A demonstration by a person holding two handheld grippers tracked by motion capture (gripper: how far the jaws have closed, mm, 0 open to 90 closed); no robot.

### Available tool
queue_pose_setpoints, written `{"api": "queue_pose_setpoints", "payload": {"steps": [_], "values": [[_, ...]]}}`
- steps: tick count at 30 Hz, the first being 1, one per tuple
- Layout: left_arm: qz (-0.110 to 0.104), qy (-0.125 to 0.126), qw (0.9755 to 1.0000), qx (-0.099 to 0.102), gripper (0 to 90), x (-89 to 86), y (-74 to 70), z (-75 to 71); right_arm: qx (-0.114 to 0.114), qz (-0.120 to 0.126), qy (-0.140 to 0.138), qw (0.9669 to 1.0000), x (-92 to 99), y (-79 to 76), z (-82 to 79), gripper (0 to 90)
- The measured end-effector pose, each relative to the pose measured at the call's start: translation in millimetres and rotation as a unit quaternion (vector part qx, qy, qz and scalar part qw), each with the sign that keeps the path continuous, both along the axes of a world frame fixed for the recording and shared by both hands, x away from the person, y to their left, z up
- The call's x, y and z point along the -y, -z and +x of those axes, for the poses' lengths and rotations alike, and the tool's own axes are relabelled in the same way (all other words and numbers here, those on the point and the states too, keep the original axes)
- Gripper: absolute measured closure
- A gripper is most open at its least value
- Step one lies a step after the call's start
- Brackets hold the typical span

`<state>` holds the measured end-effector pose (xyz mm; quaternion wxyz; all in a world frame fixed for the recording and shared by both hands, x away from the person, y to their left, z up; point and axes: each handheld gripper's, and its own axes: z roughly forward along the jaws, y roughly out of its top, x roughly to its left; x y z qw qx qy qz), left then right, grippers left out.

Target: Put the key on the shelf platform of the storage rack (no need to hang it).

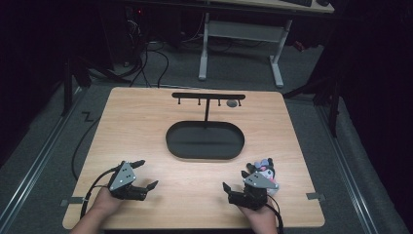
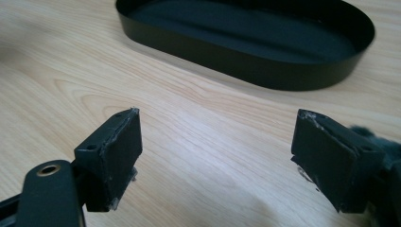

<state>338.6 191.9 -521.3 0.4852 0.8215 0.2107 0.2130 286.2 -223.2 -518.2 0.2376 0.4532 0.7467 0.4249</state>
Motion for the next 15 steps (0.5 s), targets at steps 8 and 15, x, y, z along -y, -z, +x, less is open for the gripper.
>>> {"api": "queue_pose_setpoints", "payload": {"steps": [8,15], "values": [[-0.003,-0.002,1.0000,-0.002,15.4,0.1,-0.1,1.5,0.002,0.009,0.014,0.9999,7.4,-0.6,-1.2,16.8],[-0.002,-0.002,1.0000,-0.002,15.4,0.1,-0.1,1.4,-0.001,0.008,0.011,0.9999,6.3,0.4,-1.1,16.8]]}}
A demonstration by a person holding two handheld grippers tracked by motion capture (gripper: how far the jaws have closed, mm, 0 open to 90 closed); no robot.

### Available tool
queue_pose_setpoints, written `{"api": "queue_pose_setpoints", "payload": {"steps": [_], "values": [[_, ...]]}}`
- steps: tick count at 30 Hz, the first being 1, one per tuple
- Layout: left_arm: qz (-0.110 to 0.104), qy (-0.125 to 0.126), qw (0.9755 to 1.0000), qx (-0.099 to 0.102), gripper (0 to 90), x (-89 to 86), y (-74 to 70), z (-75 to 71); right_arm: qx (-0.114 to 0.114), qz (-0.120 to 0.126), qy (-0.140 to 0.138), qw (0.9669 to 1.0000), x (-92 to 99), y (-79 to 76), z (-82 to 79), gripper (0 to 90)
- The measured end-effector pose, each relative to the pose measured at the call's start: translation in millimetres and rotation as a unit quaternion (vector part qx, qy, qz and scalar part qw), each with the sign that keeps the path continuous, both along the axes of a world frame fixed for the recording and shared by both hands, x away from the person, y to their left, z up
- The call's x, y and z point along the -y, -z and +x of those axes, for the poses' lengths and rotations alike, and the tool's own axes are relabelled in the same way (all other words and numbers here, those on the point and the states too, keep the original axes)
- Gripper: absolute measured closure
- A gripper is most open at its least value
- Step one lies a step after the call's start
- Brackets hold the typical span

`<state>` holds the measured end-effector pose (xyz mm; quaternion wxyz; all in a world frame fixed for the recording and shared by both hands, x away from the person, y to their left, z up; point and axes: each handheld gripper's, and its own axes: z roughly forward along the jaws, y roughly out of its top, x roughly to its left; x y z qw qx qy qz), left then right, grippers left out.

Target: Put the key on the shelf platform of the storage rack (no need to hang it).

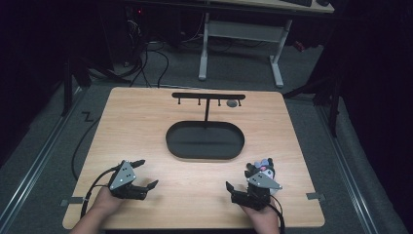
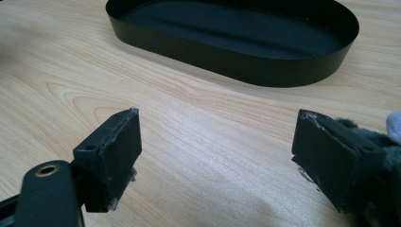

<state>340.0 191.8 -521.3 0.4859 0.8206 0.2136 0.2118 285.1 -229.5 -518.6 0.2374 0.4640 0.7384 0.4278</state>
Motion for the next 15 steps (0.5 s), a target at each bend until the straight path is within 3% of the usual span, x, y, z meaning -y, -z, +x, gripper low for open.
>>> {"api": "queue_pose_setpoints", "payload": {"steps": [15], "values": [[0.001,0.000,1.0000,-0.001,15.4,0.1,0.1,-0.2,-0.006,0.000,0.000,1.0000,-0.2,1.1,0.7,16.3]]}}
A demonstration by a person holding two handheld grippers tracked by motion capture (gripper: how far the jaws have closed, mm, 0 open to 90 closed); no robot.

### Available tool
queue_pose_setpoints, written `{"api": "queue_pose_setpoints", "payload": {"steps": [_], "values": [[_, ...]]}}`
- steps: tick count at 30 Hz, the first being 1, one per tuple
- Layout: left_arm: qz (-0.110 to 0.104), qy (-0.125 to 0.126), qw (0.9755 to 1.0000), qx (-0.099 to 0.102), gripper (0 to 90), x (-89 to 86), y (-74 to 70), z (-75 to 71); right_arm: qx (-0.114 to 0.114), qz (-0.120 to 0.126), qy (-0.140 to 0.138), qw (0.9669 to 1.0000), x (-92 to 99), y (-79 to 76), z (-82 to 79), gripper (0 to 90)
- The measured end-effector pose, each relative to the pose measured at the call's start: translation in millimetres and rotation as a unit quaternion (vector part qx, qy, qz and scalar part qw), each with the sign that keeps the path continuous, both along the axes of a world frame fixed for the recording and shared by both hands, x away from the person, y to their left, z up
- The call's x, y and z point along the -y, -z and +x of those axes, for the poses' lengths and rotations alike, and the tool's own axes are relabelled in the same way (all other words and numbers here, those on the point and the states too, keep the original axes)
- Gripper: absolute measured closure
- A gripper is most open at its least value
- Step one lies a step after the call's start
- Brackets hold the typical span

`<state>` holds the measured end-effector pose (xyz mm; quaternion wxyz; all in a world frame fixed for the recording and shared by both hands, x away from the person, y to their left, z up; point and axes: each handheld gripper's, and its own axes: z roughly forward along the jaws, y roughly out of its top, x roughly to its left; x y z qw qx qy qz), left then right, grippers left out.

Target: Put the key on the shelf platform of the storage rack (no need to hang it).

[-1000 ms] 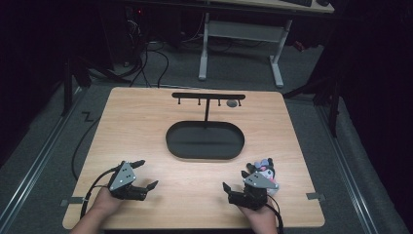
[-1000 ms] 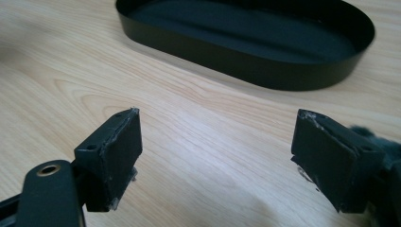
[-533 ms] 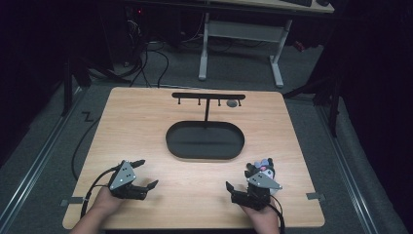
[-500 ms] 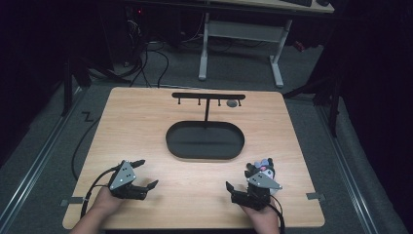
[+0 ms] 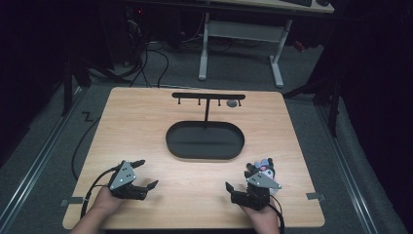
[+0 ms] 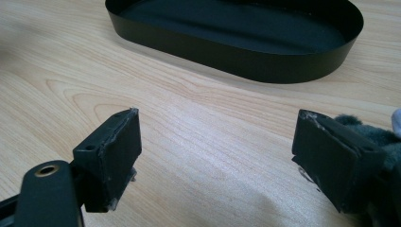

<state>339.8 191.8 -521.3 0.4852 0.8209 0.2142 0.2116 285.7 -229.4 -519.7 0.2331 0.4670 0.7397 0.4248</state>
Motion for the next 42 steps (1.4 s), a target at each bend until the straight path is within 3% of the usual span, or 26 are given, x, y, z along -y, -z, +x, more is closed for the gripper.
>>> {"api": "queue_pose_setpoints", "payload": {"steps": [3,6,13,20,21,22,25,32,37,42], "values": [[0.000,0.000,1.0000,0.000,15.4,0.0,0.0,0.0,0.002,-0.008,0.001,1.0000,-0.6,-1.3,-0.2,15.8],[0.000,0.000,1.0000,0.000,15.4,0.0,0.0,-0.1,-0.014,-0.007,0.000,0.9999,-2.4,-4.8,-0.3,15.2],[0.000,0.000,1.0000,0.000,15.4,0.0,0.0,-0.1,-0.022,-0.017,0.006,0.9996,-3.5,-10.3,-0.7,14.9],[0.002,-0.003,1.0000,-0.001,15.4,0.5,0.1,-0.1,-0.044,-0.051,-0.015,0.9976,-11.6,-10.7,-1.7,14.8],[0.003,-0.001,1.0000,0.000,15.4,0.5,0.1,-0.3,-0.048,-0.055,-0.015,0.9972,-12.9,-10.7,-1.9,15.3],[0.003,0.000,1.0000,0.000,15.4,0.6,0.1,-0.6,-0.069,-0.068,-0.015,0.9952,-15.3,-11.3,-0.4,16.4],[0.001,-0.003,1.0000,-0.001,15.4,0.4,0.1,0.1,-0.083,-0.072,-0.018,0.9938,-19.4,-12.1,1.1,17.3],[0.006,0.003,1.0000,0.004,15.4,0.8,0.2,-2.4,-0.095,-0.087,-0.021,0.9914,-25.7,-10.3,4.6,18.5],[0.001,0.001,1.0000,0.001,15.4,-0.7,-0.1,-2.2,-0.126,-0.089,-0.024,0.9877,-25.7,-11.4,13.1,20.8],[0.003,0.000,1.0000,0.005,15.4,-0.2,0.0,-2.8,-0.142,-0.091,-0.030,0.9853,-23.9,-20.1,19.5,26.0]]}}
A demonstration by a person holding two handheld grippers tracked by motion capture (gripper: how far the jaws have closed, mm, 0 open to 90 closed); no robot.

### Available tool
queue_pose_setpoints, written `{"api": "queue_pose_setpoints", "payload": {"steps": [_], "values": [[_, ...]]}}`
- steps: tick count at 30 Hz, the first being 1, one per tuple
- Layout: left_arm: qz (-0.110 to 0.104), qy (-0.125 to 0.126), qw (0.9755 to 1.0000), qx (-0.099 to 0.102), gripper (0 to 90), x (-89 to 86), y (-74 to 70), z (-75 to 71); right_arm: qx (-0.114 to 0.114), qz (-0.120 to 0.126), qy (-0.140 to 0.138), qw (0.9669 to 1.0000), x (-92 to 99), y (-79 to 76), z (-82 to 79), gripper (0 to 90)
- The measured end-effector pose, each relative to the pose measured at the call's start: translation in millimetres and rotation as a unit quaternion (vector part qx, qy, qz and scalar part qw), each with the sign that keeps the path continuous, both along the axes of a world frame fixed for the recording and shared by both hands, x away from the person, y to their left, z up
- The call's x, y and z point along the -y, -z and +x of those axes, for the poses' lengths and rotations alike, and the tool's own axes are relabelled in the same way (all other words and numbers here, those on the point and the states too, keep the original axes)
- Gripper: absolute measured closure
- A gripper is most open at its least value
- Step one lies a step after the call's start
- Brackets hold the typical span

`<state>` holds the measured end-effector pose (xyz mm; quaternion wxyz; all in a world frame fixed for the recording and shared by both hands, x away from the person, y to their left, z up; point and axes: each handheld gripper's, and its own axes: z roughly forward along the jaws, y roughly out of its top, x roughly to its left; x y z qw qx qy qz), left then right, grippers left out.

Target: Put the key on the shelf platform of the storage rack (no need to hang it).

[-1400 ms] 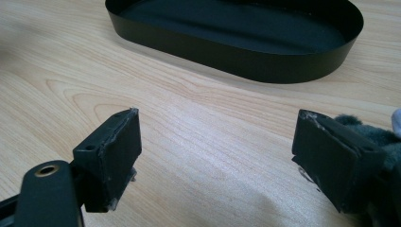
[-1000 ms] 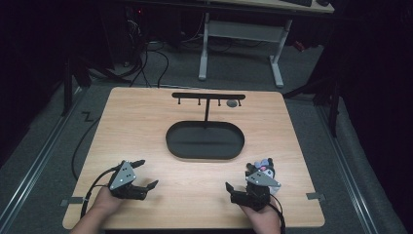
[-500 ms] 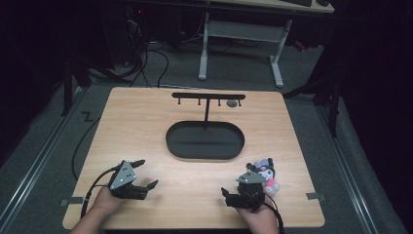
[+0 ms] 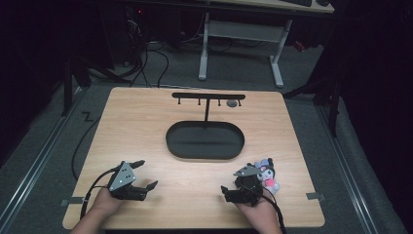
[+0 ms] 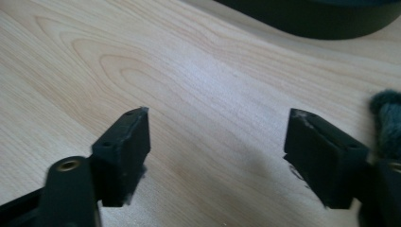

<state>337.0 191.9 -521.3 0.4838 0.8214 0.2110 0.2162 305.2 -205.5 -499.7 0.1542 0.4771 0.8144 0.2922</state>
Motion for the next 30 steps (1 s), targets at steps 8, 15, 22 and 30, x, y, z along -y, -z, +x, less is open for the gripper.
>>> {"api": "queue_pose_setpoints", "payload": {"steps": [8,15,22,30], "values": [[-0.006,0.003,1.0000,-0.004,15.4,-0.9,-0.1,2.1,-0.045,-0.010,-0.008,0.9989,-3.2,-7.1,6.4,27.2],[-0.001,0.004,1.0000,-0.002,15.4,-0.4,-0.1,0.9,-0.051,-0.027,-0.003,0.9983,-0.7,-10.7,9.5,25.7],[-0.002,0.002,1.0000,-0.002,15.4,-0.7,-0.1,0.8,-0.069,-0.034,-0.006,0.9970,1.3,-14.0,10.5,24.5],[-0.005,0.001,1.0000,-0.006,15.4,-1.2,-0.2,2.7,-0.090,-0.038,-0.012,0.9951,1.0,-17.1,11.8,24.9]]}}
